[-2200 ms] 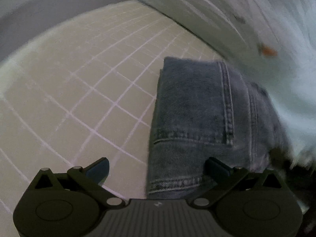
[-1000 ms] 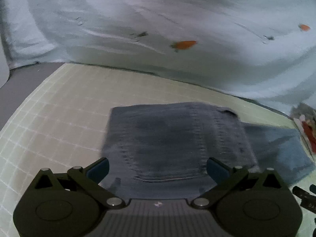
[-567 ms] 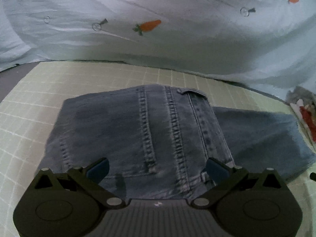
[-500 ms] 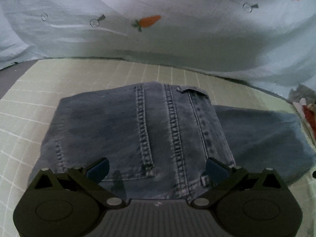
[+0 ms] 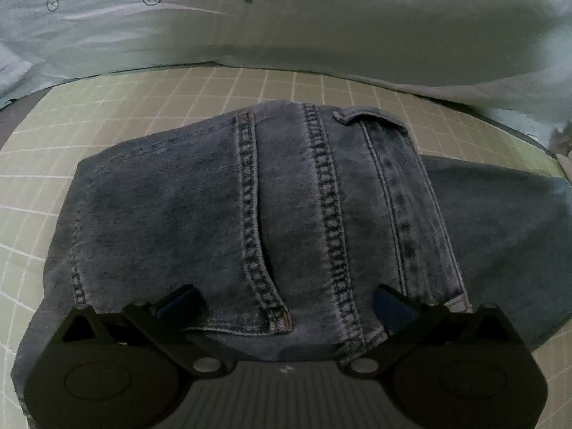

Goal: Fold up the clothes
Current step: 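Release the jeans with both grippers and press the fold flat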

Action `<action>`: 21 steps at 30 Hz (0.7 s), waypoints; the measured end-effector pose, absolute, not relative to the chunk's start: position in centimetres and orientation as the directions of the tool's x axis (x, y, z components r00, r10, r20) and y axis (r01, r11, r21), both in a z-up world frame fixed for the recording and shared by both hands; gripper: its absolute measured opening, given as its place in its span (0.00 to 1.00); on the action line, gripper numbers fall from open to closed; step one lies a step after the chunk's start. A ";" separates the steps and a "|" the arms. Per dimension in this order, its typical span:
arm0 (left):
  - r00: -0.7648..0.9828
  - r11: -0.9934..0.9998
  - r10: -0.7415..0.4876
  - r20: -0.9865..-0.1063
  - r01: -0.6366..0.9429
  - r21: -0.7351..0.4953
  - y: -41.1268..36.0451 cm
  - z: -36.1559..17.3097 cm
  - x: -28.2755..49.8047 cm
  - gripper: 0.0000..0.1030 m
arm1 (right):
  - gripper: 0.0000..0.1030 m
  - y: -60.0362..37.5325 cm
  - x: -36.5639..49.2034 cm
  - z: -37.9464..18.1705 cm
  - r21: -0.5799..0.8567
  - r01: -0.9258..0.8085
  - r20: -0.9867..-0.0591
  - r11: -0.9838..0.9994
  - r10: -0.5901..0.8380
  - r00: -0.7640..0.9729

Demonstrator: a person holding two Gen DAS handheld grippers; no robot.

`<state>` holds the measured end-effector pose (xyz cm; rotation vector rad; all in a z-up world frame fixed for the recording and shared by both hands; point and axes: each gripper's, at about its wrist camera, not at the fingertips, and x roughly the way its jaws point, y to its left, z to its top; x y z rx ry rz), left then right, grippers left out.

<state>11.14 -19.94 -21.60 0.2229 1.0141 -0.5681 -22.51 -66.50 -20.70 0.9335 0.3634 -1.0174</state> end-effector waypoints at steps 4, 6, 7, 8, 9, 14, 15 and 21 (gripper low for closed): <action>0.398 0.834 -0.349 -0.848 0.544 -0.088 -19.9 -21.6 11.1 1.00 | 0.36 -67.4 -22.2 -21.2 0.499 0.840 -0.642 0.214 -0.559 0.525; 0.396 0.834 -0.349 -0.849 0.544 -0.090 -20.0 -21.7 11.4 1.00 | 0.39 -67.7 -21.9 -21.4 0.503 0.836 -0.642 0.219 -0.554 0.531; 0.395 0.834 -0.350 -0.849 0.544 -0.091 -20.0 -21.6 11.3 1.00 | 0.40 -67.9 -21.8 -21.6 0.513 0.830 -0.640 0.216 -0.548 0.539; 0.395 0.834 -0.351 -0.849 0.544 -0.091 -20.0 -21.6 11.3 1.00 | 0.42 -68.1 -21.7 -21.7 0.520 0.827 -0.642 0.212 -0.542 0.542; 0.396 0.834 -0.352 -0.848 0.544 -0.092 -20.0 -21.6 11.3 1.00 | 0.45 -68.2 -21.5 -21.9 0.521 0.827 -0.643 0.212 -0.539 0.544; 0.397 0.835 -0.353 -0.847 0.542 -0.094 -20.1 -21.7 11.3 1.00 | 0.46 -68.7 -20.6 -22.1 0.507 0.835 -0.644 0.213 -0.551 0.531; 0.397 0.836 -0.352 -0.848 0.541 -0.094 -20.1 -21.7 11.4 1.00 | 0.45 -68.9 -20.4 -22.0 0.507 0.837 -0.646 0.209 -0.551 0.528; 0.397 0.838 -0.352 -0.847 0.537 -0.097 -20.2 -21.7 11.5 1.00 | 0.18 -70.8 -21.2 -23.6 0.674 0.737 -0.619 0.058 -0.501 0.605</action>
